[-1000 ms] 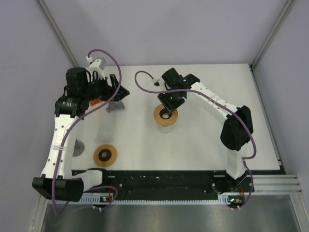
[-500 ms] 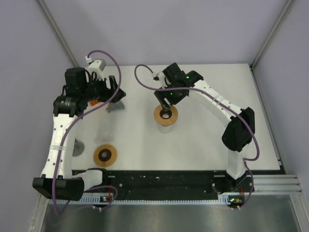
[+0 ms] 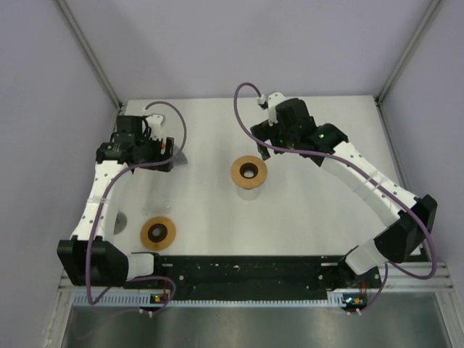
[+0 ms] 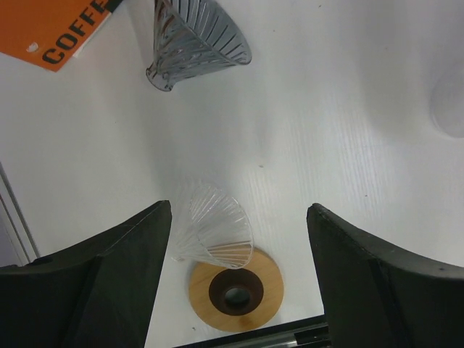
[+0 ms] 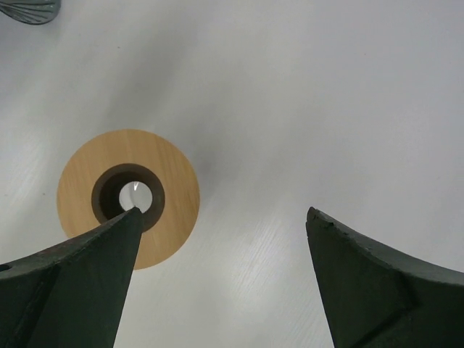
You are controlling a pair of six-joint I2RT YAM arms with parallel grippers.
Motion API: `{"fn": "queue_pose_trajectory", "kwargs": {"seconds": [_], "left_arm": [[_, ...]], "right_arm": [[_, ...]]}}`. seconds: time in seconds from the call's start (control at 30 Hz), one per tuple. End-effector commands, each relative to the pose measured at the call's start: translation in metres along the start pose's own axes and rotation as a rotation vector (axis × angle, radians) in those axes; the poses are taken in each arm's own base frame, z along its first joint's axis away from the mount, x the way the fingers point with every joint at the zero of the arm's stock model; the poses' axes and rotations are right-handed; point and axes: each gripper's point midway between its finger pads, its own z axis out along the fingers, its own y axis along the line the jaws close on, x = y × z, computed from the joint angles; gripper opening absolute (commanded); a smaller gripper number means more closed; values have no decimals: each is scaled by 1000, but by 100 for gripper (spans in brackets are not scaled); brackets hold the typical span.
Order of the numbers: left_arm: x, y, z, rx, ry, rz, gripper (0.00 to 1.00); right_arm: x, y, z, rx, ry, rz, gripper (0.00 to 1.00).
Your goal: Place the coffee filter in the dripper
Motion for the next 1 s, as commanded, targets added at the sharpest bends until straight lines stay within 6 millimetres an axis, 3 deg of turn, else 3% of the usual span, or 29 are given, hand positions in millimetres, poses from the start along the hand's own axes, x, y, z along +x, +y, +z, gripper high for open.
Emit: {"fn": "queue_pose_trajectory", "kwargs": {"seconds": [0.0,0.1,0.2,0.4,0.5,0.77,0.97], "left_arm": [[-1,20,20,-73,28,28,81],[-19,16,31,-45,0,-17,81],[-38,26,47,-95,-46,-114,82],[-43,36,89,-138,-29,-272,79],[-30,35,97,-129,48,-261,74],[42,47,63,-190,278,-43,71],[94,46,52,-177,457,27,59]], "right_arm": [[1,-15,0,67,-66,70,93],[13,-22,-1,92,-63,88,93],[27,-29,-6,115,-54,99,93],[52,-37,-14,147,-30,109,93],[60,-41,-19,162,-26,98,94],[79,-49,-30,195,-10,101,94],[91,-49,-24,199,24,88,94]]}}
